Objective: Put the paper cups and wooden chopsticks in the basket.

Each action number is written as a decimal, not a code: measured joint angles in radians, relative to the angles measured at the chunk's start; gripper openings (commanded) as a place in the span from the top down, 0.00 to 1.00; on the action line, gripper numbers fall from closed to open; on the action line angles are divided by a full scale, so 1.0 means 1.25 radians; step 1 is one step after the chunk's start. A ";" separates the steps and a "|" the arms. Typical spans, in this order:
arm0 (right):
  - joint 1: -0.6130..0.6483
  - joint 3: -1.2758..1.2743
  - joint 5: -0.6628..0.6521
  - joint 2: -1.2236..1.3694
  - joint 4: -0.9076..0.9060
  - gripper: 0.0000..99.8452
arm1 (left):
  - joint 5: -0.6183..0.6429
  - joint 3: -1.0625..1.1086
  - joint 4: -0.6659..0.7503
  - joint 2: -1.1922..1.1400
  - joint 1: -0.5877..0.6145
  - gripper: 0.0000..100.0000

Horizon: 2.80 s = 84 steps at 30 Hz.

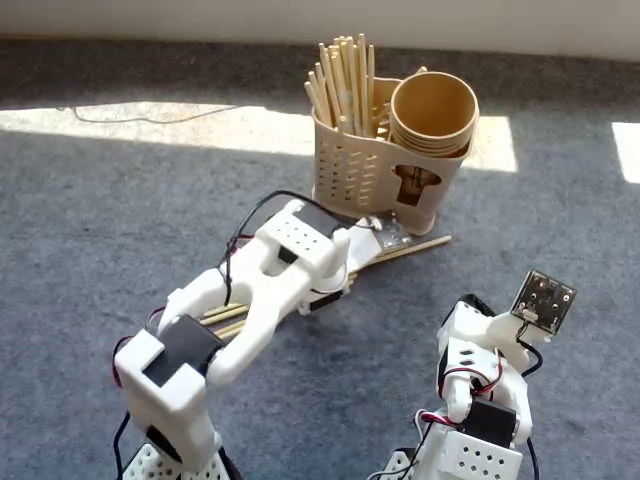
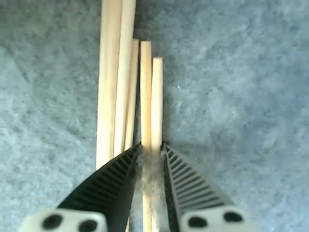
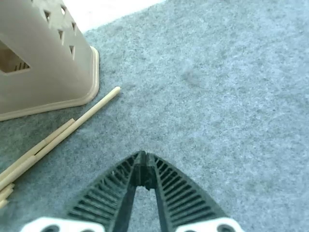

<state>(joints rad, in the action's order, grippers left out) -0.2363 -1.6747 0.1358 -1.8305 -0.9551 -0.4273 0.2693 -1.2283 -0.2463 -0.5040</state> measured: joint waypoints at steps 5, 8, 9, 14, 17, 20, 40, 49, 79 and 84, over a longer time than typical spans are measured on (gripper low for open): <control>0.000 0.000 0.000 0.000 0.000 0.99 | 0.000 0.014 -0.016 0.042 -0.034 0.98; 0.000 0.000 0.000 0.000 0.000 0.99 | 0.000 0.018 -0.016 0.047 -0.039 0.97; 0.000 0.000 0.000 0.000 0.000 0.99 | 0.000 0.018 -0.016 0.047 -0.041 0.97; 0.000 0.000 0.000 0.000 0.000 0.99 | 0.000 0.020 -0.016 0.047 -0.041 0.90; 0.000 0.000 0.000 0.000 0.000 0.99 | 0.001 0.021 -0.017 0.045 -0.041 0.90; 0.000 0.000 0.000 0.000 0.000 0.99 | 0.015 0.021 -0.021 0.045 -0.043 0.90; 0.000 0.000 0.000 0.000 0.000 0.99 | 0.022 0.028 -0.028 -0.033 -0.048 0.95; 0.000 0.000 0.000 0.000 0.000 0.99 | 0.022 0.032 -0.031 -0.018 -0.048 0.98; 0.000 0.000 0.000 0.000 0.000 0.99 | 0.184 -0.072 -0.004 0.491 -0.044 0.98; 0.000 0.000 0.000 0.000 0.000 0.99 | 0.203 -0.125 0.096 0.493 -0.042 0.98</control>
<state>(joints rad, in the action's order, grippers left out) -0.2363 -1.6747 0.1358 -1.8305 -0.9551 -0.1741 0.1128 -1.1086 0.3705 -0.5562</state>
